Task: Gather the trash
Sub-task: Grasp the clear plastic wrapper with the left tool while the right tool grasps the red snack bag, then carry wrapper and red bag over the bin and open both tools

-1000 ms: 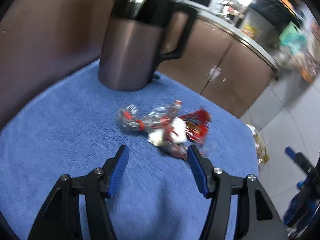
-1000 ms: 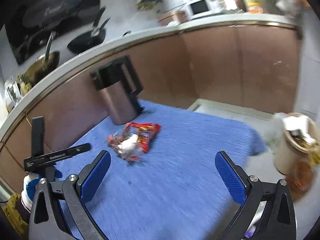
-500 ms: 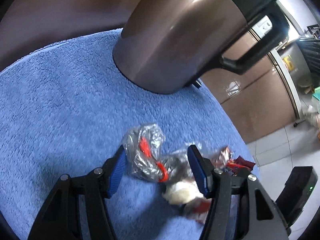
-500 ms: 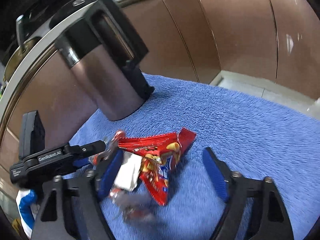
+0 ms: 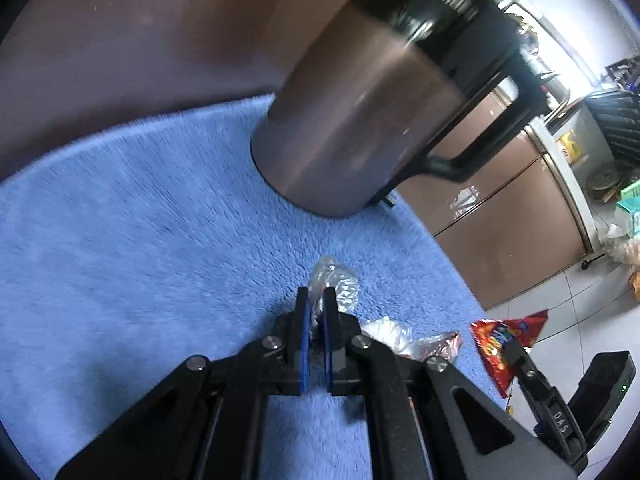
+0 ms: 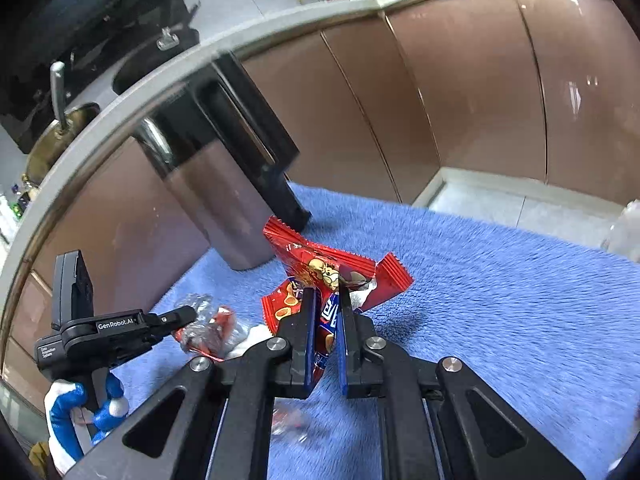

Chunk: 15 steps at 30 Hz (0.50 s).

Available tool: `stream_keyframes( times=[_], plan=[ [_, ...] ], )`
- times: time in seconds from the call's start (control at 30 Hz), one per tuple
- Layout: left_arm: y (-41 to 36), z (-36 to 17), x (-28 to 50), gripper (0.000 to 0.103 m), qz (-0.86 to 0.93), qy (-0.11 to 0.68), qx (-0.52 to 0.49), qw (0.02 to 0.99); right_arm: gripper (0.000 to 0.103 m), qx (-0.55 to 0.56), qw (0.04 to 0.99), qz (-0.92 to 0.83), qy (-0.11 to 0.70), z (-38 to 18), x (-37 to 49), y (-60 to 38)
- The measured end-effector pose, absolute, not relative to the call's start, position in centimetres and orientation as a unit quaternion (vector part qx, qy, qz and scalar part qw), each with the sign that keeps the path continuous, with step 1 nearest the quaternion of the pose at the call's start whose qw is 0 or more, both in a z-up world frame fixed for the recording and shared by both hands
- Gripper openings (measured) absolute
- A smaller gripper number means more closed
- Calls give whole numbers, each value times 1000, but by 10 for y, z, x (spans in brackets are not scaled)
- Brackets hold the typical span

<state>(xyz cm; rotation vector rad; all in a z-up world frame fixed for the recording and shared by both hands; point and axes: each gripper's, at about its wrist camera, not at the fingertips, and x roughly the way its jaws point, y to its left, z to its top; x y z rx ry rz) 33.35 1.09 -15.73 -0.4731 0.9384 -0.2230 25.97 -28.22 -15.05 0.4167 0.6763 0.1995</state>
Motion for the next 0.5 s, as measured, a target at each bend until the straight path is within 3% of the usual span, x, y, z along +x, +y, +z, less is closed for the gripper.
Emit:
stream_keyframes(
  times=[0.5],
  plan=[
    [17, -32, 208, 5, -159, 349, -151, 911, 9, 153, 957, 73, 235, -41, 69, -305]
  ],
)
